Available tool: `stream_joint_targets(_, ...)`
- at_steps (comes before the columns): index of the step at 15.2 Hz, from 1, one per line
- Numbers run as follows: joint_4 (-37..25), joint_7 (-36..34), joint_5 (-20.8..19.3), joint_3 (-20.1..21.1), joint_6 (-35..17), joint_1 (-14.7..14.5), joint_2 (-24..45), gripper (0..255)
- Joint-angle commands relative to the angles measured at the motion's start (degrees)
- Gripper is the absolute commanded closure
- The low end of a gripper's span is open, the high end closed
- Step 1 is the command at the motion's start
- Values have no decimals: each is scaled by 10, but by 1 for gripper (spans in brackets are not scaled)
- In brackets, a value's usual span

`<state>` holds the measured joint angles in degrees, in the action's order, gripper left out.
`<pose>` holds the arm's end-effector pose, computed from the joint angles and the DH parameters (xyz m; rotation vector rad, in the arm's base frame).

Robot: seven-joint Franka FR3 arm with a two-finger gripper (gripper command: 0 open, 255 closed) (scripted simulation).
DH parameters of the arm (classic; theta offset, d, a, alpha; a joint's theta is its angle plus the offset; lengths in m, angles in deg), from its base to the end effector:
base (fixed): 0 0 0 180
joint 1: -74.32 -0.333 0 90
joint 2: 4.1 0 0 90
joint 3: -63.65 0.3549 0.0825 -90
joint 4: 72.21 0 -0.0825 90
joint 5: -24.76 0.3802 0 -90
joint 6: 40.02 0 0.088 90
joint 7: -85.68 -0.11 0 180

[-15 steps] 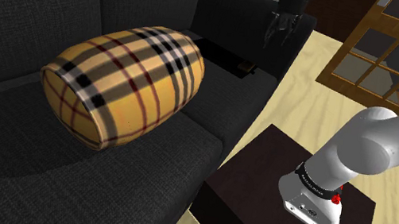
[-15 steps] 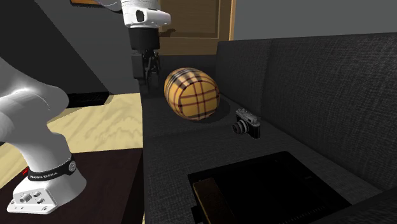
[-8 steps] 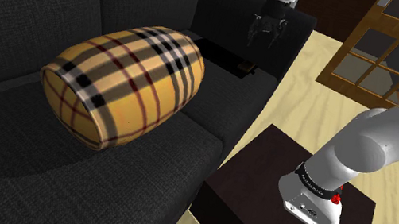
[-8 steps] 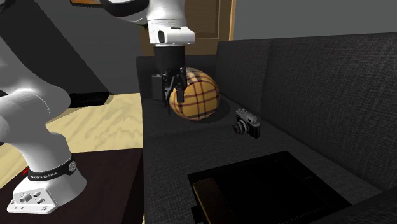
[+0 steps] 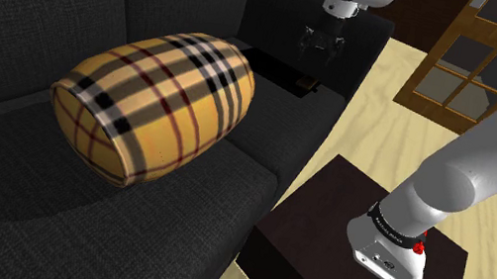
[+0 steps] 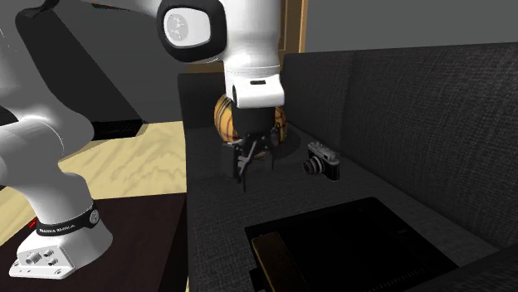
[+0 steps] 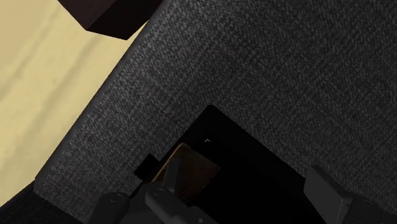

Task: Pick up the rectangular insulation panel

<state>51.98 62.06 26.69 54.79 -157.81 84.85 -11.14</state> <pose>0.4751 -0.1676 0.4855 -2.8689 1.1545 -0.0120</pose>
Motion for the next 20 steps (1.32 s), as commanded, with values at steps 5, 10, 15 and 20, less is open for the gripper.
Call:
stream_joint_targets(5,-48,-48,38,-32,-46,31,98,0)
stream_joint_targets(10,-85,-78,74,-52,-72,55,166,0)
stream_joint_targets(15,-70,-69,84,-50,-106,56,186,0)
stream_joint_targets(20,-64,-65,90,-48,-123,57,198,255)
